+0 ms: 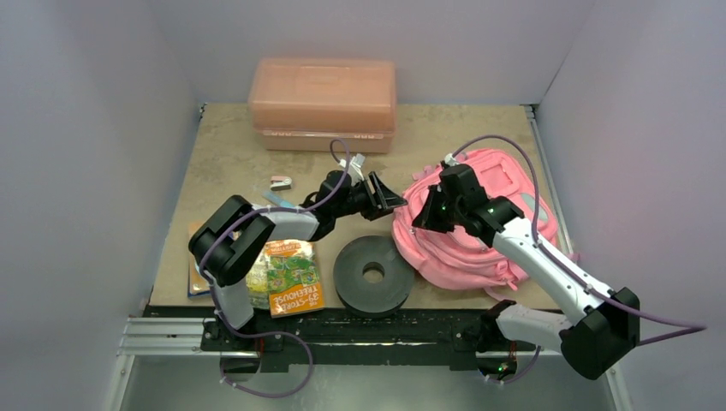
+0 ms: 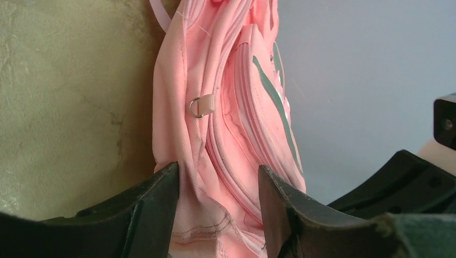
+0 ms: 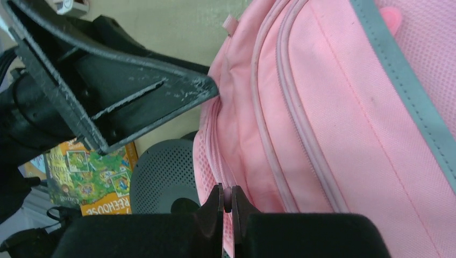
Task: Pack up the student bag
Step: Unzip the student bag at the center of the board.
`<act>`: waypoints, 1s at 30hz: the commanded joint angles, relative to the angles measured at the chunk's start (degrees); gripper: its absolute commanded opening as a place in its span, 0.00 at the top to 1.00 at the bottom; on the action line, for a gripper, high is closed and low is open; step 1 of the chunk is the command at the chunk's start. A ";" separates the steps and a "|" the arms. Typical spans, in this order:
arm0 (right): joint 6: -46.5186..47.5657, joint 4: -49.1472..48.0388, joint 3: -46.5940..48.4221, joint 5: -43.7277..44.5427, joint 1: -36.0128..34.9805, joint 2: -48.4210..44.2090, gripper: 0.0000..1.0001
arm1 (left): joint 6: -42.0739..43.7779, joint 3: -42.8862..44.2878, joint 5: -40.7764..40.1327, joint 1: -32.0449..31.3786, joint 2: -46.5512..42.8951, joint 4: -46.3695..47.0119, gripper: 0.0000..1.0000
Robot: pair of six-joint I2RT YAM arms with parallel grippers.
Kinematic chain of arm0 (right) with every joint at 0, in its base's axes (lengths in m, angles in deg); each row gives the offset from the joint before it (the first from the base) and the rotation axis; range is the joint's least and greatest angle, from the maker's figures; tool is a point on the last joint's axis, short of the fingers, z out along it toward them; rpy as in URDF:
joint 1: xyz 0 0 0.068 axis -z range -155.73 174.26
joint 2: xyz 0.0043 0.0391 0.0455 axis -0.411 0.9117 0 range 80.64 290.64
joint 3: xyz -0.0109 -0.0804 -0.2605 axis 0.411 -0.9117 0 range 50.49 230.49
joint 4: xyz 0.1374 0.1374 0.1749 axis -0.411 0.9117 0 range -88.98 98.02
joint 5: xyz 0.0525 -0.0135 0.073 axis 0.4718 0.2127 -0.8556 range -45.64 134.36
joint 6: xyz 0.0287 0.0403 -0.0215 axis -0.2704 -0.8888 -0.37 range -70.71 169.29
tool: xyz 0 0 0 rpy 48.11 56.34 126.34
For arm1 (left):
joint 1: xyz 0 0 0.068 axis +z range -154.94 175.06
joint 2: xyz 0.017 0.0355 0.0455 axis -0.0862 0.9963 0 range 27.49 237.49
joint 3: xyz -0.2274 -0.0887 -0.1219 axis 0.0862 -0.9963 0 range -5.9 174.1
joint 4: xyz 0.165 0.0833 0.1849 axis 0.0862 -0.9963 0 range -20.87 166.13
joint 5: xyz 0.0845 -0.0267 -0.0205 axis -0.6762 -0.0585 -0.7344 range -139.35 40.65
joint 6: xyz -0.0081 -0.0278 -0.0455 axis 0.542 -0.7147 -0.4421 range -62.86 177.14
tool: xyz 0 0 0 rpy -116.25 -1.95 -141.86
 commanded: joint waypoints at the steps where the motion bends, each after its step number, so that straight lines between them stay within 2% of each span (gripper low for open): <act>1: -5.82 -5.17 3.11 6.50 0.11 -1.58 1.00 | -0.23 -3.20 4.45 0.55 -5.07 9.65 0.46; 7: -6.94 -4.52 5.96 9.68 0.09 1.00 1.00 | -0.18 -7.74 6.30 3.25 -6.12 13.90 0.42; 11: -7.16 -3.37 8.86 11.47 0.29 3.63 1.00 | 1.69 -6.63 8.59 3.78 -6.82 11.72 0.25; 14: -6.92 -4.22 10.20 11.55 0.41 4.79 1.00 | 3.15 -6.74 9.67 3.75 -7.69 10.00 0.23; 18: -6.49 -5.23 11.67 11.71 0.47 6.55 1.00 | 5.31 -6.73 9.53 3.40 -8.04 6.48 0.30; 21: -6.53 -5.06 12.97 11.16 0.49 8.14 1.00 | 4.91 -4.14 10.94 3.01 -5.10 6.34 0.36; 24: -6.61 -4.13 13.89 11.52 0.45 8.83 1.00 | 4.12 -1.52 11.45 2.83 -2.07 6.37 0.49; 30: -7.00 -5.03 13.86 10.82 0.44 8.79 1.00 | 5.62 2.46 11.88 2.47 0.51 1.97 0.58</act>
